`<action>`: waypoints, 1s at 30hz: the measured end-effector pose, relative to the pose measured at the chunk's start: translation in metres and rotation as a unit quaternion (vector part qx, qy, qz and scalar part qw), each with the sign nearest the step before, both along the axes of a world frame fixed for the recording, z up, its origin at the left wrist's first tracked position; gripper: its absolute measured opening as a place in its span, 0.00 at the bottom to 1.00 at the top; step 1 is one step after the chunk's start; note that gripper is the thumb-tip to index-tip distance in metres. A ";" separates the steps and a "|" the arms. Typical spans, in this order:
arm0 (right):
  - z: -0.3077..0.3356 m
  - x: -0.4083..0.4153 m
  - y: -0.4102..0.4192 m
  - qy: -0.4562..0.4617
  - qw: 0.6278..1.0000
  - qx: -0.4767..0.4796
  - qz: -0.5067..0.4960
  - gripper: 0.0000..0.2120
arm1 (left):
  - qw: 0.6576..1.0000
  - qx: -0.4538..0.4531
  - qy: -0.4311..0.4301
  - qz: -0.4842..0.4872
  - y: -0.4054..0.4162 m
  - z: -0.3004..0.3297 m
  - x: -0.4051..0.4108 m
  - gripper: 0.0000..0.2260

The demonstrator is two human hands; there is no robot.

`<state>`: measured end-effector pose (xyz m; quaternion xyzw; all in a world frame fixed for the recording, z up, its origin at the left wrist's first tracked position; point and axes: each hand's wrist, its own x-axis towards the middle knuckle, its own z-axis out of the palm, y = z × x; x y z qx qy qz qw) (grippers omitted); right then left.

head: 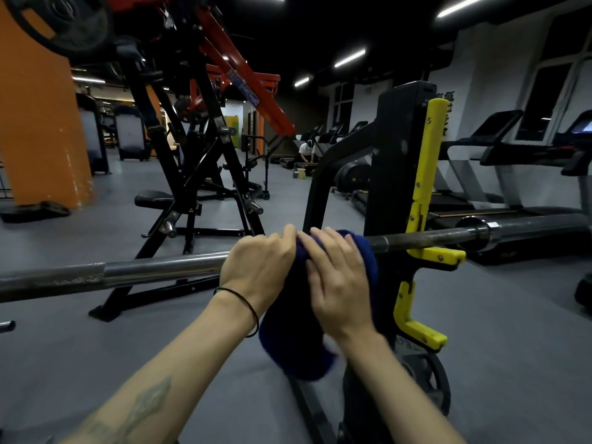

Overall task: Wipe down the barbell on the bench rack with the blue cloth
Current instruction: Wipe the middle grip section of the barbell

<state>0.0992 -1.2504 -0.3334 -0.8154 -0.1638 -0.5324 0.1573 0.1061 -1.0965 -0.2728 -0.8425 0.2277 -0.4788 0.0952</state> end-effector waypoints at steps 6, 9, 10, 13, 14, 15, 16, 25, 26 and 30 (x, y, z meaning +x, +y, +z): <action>0.003 0.012 -0.058 0.021 0.982 0.179 -0.056 0.23 | 0.964 -0.016 0.259 0.053 -0.007 0.029 0.005 0.10; 0.006 0.012 -0.002 0.013 0.967 0.248 -0.054 0.23 | 0.947 -0.034 0.317 0.037 -0.007 0.035 0.012 0.13; 0.003 0.008 0.018 0.009 0.974 0.223 -0.038 0.23 | 0.953 -0.029 0.300 0.036 -0.009 0.034 0.012 0.12; -0.002 -0.001 0.021 -0.003 0.997 0.074 -0.007 0.21 | 0.988 0.002 0.153 0.013 -0.002 0.021 0.002 0.04; -0.002 0.001 0.003 -0.005 0.999 0.032 -0.015 0.20 | 0.993 0.009 0.115 -0.011 0.002 0.014 -0.002 0.04; -0.002 0.001 -0.015 -0.005 0.999 0.012 -0.032 0.20 | 0.996 0.013 0.081 -0.034 0.007 0.005 -0.005 0.07; -0.002 0.003 -0.029 -0.006 0.999 0.014 -0.049 0.21 | 0.998 0.013 0.045 -0.046 0.014 -0.002 -0.005 0.08; -0.014 0.004 0.055 -0.020 0.984 0.174 0.004 0.21 | 0.998 -0.011 -0.033 -0.054 0.013 -0.020 0.002 0.07; -0.015 0.001 0.043 -0.027 0.995 0.096 0.012 0.21 | 0.998 -0.002 -0.037 -0.057 0.014 -0.022 0.003 0.09; -0.005 0.009 -0.036 -0.026 0.998 -0.014 -0.054 0.21 | 0.999 -0.004 0.007 -0.036 0.014 -0.021 -0.002 0.10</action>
